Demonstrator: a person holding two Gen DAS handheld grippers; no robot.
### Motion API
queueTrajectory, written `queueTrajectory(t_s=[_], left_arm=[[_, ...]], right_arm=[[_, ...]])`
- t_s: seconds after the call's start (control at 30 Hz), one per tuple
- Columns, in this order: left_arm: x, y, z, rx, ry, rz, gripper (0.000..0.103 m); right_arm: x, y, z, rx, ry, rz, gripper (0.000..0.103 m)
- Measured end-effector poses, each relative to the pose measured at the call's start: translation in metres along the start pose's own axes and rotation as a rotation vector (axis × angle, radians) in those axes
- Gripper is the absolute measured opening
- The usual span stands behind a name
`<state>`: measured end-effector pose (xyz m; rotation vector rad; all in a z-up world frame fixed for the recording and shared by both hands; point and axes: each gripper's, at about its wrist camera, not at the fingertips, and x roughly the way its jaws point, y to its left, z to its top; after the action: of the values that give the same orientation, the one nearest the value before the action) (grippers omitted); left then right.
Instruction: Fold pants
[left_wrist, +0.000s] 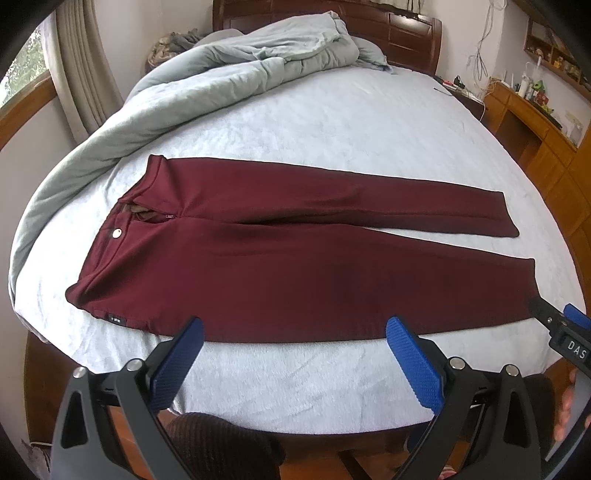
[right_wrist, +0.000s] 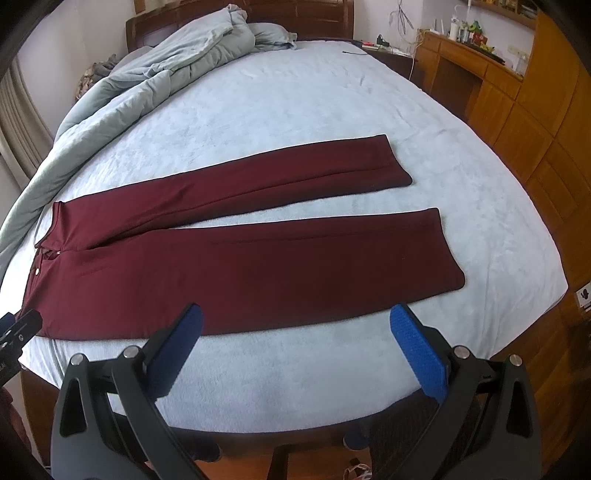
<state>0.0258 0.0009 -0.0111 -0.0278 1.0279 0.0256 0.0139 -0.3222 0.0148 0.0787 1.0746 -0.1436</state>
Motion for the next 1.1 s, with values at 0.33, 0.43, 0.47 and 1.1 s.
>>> queueTrajectory(t_s=[0.33,0.43,0.47,1.1], left_arm=[[0.0008,-0.0005,0.0018,0.007,-0.002,0.002,0.099],[0.0010,-0.0015,0.0017,0.010,-0.002,0.002,0.099],[0.0012,-0.0017,0.0017,0.011,-0.001,0.003,0.099],[0.0035,-0.0020,0.0029,0.014,0.002,0.005,0.099]], right_arm=[[-0.0026,0.0026,-0.0006,-0.004,-0.034,0.009,0.101],[-0.0029,0.0020,-0.0013,0.003,-0.030,0.014,0.101],[-0.0028,0.0021,-0.0013,0.005,-0.022,0.014,0.101],[0.0021,0.0013,0.0009,-0.010,0.040,-0.020,0.101]])
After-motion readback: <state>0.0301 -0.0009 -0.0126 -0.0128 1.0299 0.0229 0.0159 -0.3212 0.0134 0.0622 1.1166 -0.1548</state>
